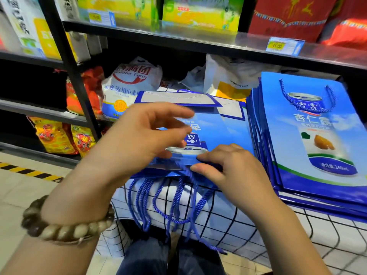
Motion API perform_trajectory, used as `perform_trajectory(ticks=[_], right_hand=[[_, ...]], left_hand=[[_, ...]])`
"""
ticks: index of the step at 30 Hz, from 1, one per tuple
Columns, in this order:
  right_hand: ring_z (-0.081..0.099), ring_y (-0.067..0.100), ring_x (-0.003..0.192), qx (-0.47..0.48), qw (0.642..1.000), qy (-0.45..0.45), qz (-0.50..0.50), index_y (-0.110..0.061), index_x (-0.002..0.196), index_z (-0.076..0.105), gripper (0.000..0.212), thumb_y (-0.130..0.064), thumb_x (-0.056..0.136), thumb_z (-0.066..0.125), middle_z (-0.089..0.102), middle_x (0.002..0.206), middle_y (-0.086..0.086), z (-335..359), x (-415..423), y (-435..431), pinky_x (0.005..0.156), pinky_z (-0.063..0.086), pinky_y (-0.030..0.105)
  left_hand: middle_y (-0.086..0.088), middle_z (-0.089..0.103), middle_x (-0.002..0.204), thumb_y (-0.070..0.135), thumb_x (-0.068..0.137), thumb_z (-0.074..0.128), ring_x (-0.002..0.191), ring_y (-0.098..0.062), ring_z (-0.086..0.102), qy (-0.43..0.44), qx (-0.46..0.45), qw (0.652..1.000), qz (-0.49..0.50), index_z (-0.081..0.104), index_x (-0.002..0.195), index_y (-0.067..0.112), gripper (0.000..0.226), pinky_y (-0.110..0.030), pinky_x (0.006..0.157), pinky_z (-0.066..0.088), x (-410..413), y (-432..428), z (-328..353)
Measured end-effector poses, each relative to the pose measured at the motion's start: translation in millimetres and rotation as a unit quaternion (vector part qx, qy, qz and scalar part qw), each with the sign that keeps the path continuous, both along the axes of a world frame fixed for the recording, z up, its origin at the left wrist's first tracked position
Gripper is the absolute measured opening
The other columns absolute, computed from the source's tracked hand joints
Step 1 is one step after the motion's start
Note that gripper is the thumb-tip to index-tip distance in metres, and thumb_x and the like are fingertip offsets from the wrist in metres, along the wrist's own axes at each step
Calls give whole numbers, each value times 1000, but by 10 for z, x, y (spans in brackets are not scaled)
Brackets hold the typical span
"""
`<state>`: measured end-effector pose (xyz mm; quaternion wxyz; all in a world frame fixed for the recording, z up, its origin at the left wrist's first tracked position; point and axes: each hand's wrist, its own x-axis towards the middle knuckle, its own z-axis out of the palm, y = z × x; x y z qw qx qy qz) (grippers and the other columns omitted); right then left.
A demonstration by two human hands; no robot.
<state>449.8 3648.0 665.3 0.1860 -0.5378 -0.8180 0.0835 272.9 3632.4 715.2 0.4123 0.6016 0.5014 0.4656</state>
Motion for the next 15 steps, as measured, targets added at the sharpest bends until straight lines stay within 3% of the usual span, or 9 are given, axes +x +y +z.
perform_trajectory(ticks=[2, 4, 6, 8, 10, 13, 15], right_hand=[[50, 16, 95, -14, 1000, 23, -1, -35, 103, 68, 42, -64, 78, 51, 65, 95, -7, -9, 8, 13, 72, 35, 28], [50, 14, 93, -11, 999, 34, -1, -38, 101, 69, 46, -67, 73, 46, 64, 91, -9, -30, 17, 42, 70, 34, 25], [49, 11, 90, -10, 999, 36, 0, -40, 98, 69, 51, -68, 69, 39, 62, 86, -11, -51, 17, 71, 69, 32, 17], [49, 11, 89, -11, 999, 40, 0, -40, 97, 70, 50, -68, 69, 39, 61, 85, -11, -58, 14, 75, 70, 31, 15], [49, 12, 89, -15, 998, 53, -3, -36, 97, 70, 45, -67, 73, 48, 62, 87, -10, -49, 13, 65, 70, 35, 23], [49, 13, 92, -15, 997, 72, 0, -32, 99, 71, 37, -56, 76, 58, 64, 90, -8, -37, 17, 49, 78, 38, 29], [49, 14, 93, -11, 997, 73, 8, -30, 101, 71, 39, -56, 74, 58, 64, 91, -7, -45, 29, 57, 80, 38, 29]], left_hand=[[8, 68, 81, 26, 77, 70, 75, -1, 62, 204, 62, 977, -15, 65, 85, 38, 15, -19, 71, 51, -15, 20, -97], [18, 59, 95, 47, 69, 70, 92, 3, 53, 386, 75, 916, -83, 60, 96, 46, 28, -25, 84, 45, -32, 11, -167], [24, 49, 108, 44, 70, 71, 103, 6, 45, 461, 49, 874, -150, 49, 114, 48, 50, -26, 88, 42, -51, -4, -246], [28, 47, 111, 34, 74, 71, 105, 8, 43, 469, 64, 869, -146, 45, 120, 48, 54, -24, 88, 42, -75, -7, -266], [26, 56, 105, 32, 79, 66, 100, 4, 50, 464, 110, 874, -97, 54, 112, 45, 37, -27, 85, 45, -96, 15, -264], [22, 64, 76, 44, 73, 55, 76, 2, 56, 400, 131, 907, -31, 61, 89, 43, 18, -31, 71, 48, -80, 54, -258], [16, 63, 65, 35, 76, 62, 66, 0, 57, 351, 118, 929, 4, 64, 79, 33, 3, -33, 68, 49, -32, 96, -273]])
